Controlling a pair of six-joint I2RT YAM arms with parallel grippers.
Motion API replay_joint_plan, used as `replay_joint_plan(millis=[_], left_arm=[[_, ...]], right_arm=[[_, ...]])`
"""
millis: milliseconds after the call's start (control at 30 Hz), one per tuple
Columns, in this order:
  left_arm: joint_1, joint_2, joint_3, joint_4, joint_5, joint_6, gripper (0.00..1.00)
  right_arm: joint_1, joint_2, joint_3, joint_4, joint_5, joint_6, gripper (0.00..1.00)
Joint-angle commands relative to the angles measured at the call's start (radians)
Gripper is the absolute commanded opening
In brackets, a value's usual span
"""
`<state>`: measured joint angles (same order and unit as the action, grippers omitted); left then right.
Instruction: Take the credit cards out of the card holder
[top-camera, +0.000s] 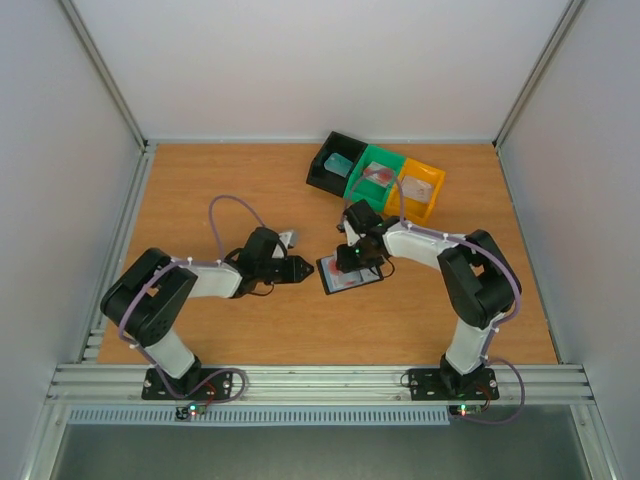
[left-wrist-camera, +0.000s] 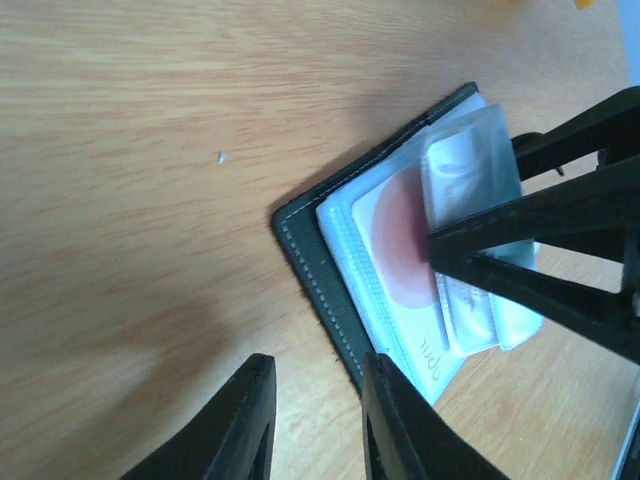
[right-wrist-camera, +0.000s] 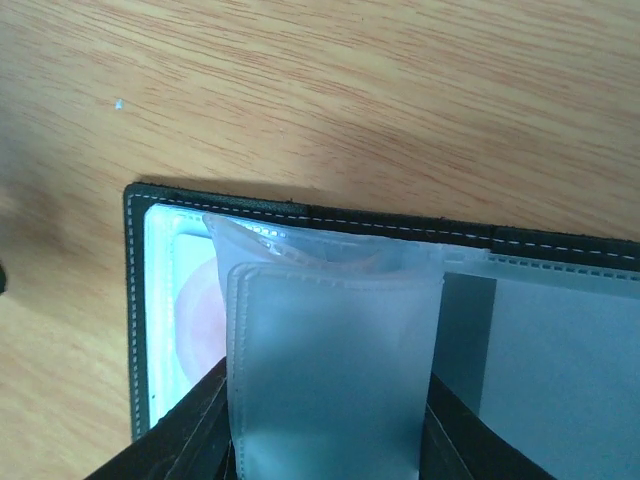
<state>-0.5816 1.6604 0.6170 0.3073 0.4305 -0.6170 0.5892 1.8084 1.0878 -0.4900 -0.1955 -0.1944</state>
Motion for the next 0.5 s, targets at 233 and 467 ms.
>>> replay_joint_plan(millis=[233,467], left_arm=[[-0.008,-0.006,-0.037,0.101,-0.049,0.020,0.55],[-0.009,-0.011,-0.046,0.101,-0.070,0.013,0.65]], right_arm=[[-0.121,-0.065,-0.111,0.155,-0.361,0.101,0.15],[-0.174,-0.110,-0.146,0.214,-0.528,0.099,0.15]])
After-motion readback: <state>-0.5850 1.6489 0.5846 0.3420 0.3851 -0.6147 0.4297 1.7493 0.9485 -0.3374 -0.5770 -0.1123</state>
